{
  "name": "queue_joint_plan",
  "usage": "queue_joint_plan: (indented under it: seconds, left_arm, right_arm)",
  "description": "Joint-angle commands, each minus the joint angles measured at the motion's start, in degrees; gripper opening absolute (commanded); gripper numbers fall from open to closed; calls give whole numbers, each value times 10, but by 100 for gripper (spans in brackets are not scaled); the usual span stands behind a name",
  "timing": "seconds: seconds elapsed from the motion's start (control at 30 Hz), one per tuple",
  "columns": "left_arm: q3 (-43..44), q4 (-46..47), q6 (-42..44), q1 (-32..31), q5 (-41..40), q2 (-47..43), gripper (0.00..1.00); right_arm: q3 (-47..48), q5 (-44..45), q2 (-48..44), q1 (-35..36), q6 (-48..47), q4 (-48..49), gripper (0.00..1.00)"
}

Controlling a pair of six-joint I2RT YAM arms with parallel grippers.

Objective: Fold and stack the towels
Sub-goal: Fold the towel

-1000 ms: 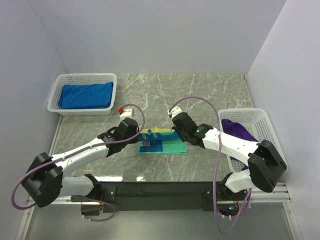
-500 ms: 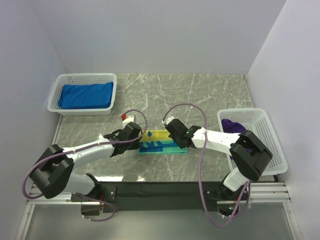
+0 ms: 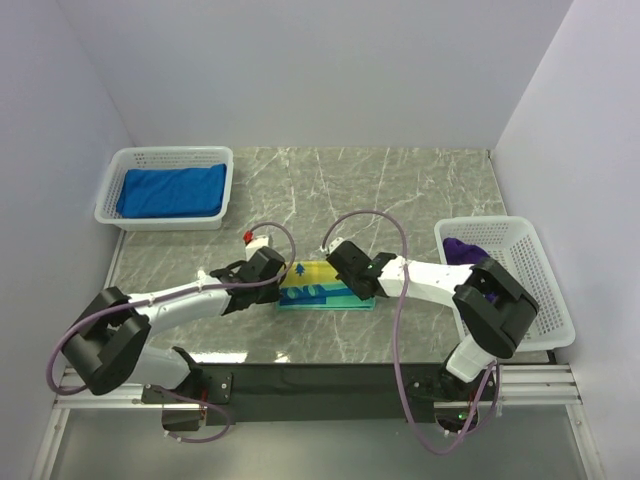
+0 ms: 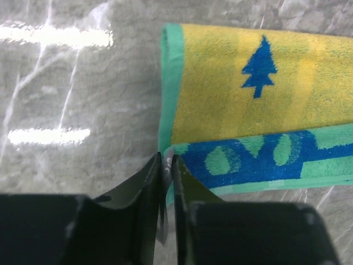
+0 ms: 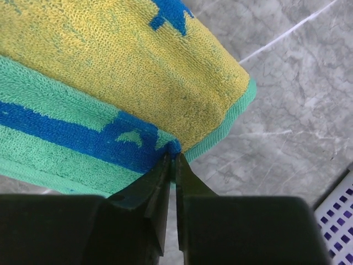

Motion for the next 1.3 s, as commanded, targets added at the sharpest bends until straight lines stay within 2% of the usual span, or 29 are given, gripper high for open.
queue_joint_plan:
  seconds: [0.0, 0.1, 0.2, 0.23, 0.33, 0.4, 0.57, 0.67, 0.77, 0.87, 1.0, 1.1, 1.27]
  left_arm:
    - [2, -51, -1, -4, -29, -33, 21]
    - [10, -70, -7, -12, -30, -68, 31]
    - [14, -87, -14, -18, -28, -110, 46]
    - [14, -98, -17, -20, -28, -134, 55]
    - [14, -120, -26, -25, -26, -185, 69]
    - [16, -139, -31, -25, -26, -207, 72]
    - [43, -136, -40, -25, 0, -230, 71]
    - [73, -116, -35, -29, 19, -198, 69]
    - [113, -107, -34, -37, 12, -145, 64]
    - [134, -92, -34, -44, 5, -86, 61]
    - [140, -66, -34, -47, 12, -8, 55]
    - [126, -58, -43, -50, 18, 23, 53]
    - [60, -39, -68, -54, 30, 21, 45]
  right_arm:
    - [24, 31, -17, 8, -1, -87, 25]
    - [43, 40, -30, 22, 12, -130, 32]
    - [49, 29, -58, 36, 21, -158, 43]
    - [49, 22, -76, 39, 42, -165, 45]
    - [47, -22, -121, 45, 61, -179, 49]
    - [42, -49, -149, 45, 72, -177, 50]
    - [30, -57, -232, 38, 154, -126, 47]
    - [16, -51, -247, 25, 227, -68, 43]
    - [1, -18, -241, 22, 291, -25, 37]
    - [-23, 0, -236, 10, 343, 22, 34]
    - [-64, -55, -217, -21, 367, 116, 34]
    - [-80, -84, -176, -26, 365, 138, 35]
    - [-118, -128, -132, -26, 369, 147, 35]
